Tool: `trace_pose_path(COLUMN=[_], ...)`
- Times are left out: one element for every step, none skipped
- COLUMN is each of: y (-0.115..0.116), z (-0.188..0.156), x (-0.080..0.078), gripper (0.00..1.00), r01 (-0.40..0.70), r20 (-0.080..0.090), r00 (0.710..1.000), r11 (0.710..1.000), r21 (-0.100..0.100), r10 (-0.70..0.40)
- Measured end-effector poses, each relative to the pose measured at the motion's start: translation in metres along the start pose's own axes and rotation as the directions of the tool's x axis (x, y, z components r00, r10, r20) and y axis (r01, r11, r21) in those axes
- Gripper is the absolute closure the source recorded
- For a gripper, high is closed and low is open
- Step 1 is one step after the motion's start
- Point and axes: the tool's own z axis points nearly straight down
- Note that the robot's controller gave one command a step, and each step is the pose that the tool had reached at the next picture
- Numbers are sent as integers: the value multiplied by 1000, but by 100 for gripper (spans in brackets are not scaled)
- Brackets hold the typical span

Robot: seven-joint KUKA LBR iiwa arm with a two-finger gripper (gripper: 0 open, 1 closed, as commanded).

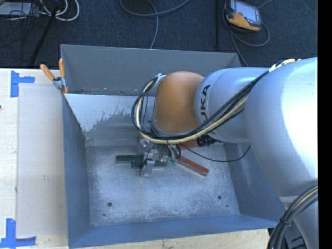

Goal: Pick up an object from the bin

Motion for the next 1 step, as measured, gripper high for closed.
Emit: trace_pose_path(y=[-17], z=[-159], x=[0], gripper=[100], r01=[118], r20=[9], r00=[993], r11=[993], r21=[0], r10=[-118])
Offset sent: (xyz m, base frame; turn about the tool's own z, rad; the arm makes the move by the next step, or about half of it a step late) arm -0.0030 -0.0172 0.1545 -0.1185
